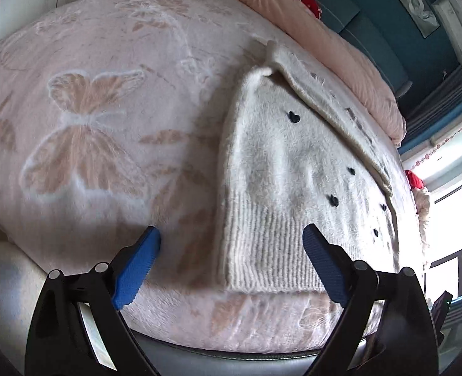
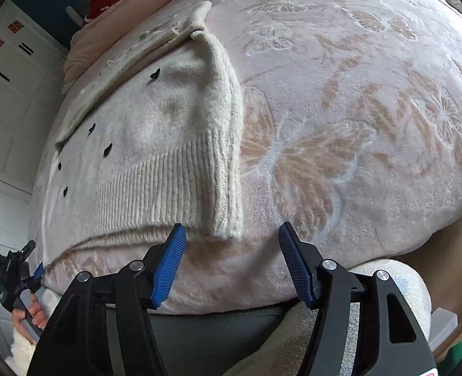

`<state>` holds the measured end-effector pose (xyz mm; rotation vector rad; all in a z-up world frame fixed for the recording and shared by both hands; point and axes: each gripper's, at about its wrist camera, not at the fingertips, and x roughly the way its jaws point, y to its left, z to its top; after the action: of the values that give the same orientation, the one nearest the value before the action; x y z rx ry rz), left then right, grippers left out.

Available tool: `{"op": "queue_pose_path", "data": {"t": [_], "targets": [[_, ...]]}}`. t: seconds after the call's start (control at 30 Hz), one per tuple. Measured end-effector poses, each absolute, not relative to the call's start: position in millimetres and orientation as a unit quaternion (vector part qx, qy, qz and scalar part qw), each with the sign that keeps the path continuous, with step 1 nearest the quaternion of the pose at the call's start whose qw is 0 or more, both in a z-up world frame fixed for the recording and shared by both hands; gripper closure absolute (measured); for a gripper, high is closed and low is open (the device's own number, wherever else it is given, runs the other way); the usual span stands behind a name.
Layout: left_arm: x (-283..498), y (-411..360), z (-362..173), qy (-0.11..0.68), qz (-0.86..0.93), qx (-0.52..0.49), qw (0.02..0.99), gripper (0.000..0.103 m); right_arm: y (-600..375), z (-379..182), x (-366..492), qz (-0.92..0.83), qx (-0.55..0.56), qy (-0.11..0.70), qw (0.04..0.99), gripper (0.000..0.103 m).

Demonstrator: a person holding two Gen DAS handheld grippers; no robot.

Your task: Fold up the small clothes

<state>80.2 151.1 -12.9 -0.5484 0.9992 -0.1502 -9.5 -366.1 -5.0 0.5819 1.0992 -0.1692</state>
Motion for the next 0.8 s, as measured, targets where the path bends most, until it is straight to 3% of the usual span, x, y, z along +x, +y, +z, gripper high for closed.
{"op": "queue_pose_path", "data": {"t": [0.17, 0.27, 0.3, 0.33, 0.37, 0.4, 0.43, 0.63, 0.8], "targets": [[88.8, 132.3, -16.6, 0.47, -0.093, -0.283, 0.831, 0.012, -358.2, -11.0, 7.3, -0.073, 0.295, 0.499, 0.811, 0.032], [94.0, 121.2, -15.9, 0.474, -0.096, -0.271, 0.832, 0.015, -352.0, -10.0, 12.0, -0.078, 0.3, 0.475, 0.823, 0.032], [94.8, 119.4, -15.6, 0.476, -0.098, -0.272, 0.831, 0.027, -351.1, -10.1, 13.5, -0.077, 0.304, 0.469, 0.825, 0.033], [97.8, 117.9, -16.1, 0.483, -0.095, -0.272, 0.827, 0.045, -350.1, -10.2, 14.9, -0.081, 0.304, 0.466, 0.827, 0.036], [101.7, 117.2, -16.8, 0.49, -0.091, -0.271, 0.824, 0.055, -349.1, -9.4, 16.5, -0.088, 0.302, 0.465, 0.828, 0.056], [104.6, 117.9, -17.9, 0.497, -0.088, -0.276, 0.818, 0.077, -349.9, -9.8, 17.1, -0.088, 0.304, 0.466, 0.826, 0.088], [105.9, 120.8, -18.4, 0.504, -0.081, -0.283, 0.812, 0.094, -351.8, -10.1, 18.6, -0.079, 0.319, 0.468, 0.82, 0.093], [95.0, 134.3, 26.7, 0.477, -0.081, -0.283, 0.828, 0.096, -355.2, 31.5, 3.4, -0.076, 0.316, 0.427, 0.844, 0.095], [72.0, 133.1, 77.8, 0.455, -0.109, -0.234, 0.852, 0.097, -342.0, 77.8, -12.9, -0.049, 0.246, 0.426, 0.869, 0.096]]}}
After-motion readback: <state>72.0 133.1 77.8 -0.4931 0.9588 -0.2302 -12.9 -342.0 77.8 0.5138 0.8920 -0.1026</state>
